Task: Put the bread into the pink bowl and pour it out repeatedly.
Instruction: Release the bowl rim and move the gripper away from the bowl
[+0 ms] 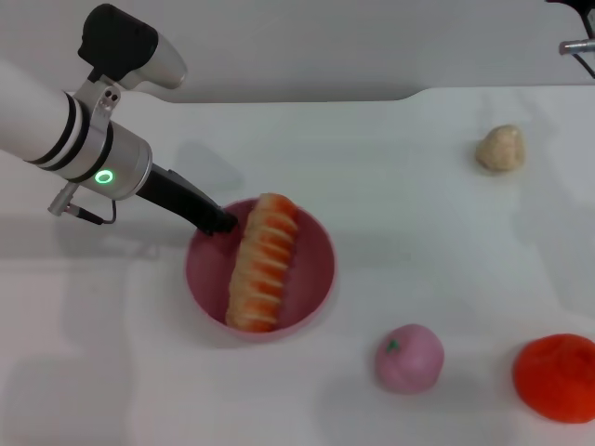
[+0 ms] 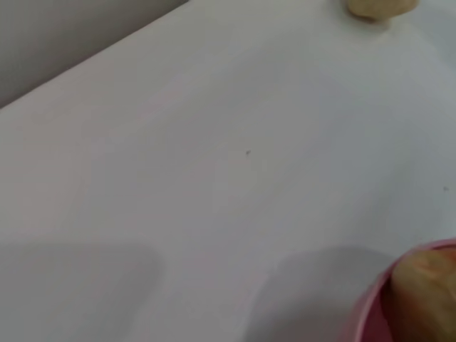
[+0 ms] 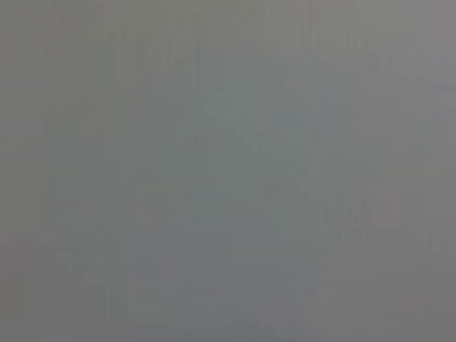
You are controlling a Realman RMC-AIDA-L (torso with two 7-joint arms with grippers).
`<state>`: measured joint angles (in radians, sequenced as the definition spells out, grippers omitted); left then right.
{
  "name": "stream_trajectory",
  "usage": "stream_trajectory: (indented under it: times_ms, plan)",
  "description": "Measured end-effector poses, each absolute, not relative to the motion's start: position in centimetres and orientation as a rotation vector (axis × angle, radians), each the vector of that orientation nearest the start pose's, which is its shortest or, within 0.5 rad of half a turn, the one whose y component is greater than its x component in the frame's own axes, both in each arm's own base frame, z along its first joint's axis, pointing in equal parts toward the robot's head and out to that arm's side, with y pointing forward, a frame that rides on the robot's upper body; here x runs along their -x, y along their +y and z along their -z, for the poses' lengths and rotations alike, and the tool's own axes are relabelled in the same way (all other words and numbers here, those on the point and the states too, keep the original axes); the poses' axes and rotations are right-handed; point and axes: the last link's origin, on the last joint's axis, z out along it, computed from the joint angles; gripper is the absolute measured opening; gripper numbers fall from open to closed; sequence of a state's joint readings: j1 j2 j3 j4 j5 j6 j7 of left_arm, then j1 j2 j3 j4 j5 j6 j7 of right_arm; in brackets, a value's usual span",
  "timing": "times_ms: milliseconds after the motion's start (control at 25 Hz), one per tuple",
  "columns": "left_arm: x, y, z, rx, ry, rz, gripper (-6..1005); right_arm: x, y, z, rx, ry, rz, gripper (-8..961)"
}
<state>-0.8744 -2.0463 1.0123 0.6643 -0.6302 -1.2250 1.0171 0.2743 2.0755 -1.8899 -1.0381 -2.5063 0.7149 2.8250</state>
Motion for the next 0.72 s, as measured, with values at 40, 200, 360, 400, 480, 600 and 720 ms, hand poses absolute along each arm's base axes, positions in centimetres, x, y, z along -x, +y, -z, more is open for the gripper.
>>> stream_trajectory:
  times_ms: [40,200,360,400,480,600,720]
  plan:
    - [21.20,41.67,2.64,2.670,-0.900,-0.231,44,-19.03,38.08,-3.00,1.488,0.320,-0.824,494]
    - [21.21,41.79,2.61,2.662,-0.896,-0.227,68,-19.03,38.08,-2.89,1.493,0.322,-0.822,494]
    - [21.17,41.93,2.53,2.654,-0.895,-0.221,108,-19.06,38.07,-2.85,1.496,0.322,-0.820,495]
    - [21.15,41.99,2.48,2.650,-0.896,-0.218,122,-19.10,38.07,-2.83,1.496,0.322,-0.819,495]
    - [21.11,42.06,2.41,2.645,-0.899,-0.214,150,-19.13,38.07,-2.81,1.497,0.323,-0.817,495]
    - [21.00,42.12,2.34,2.639,-0.904,-0.211,191,-19.18,38.07,-2.78,1.498,0.325,-0.815,495]
    - [20.71,42.27,2.08,2.635,-0.898,-0.205,233,-19.33,38.07,-2.72,1.500,0.327,-0.810,495]
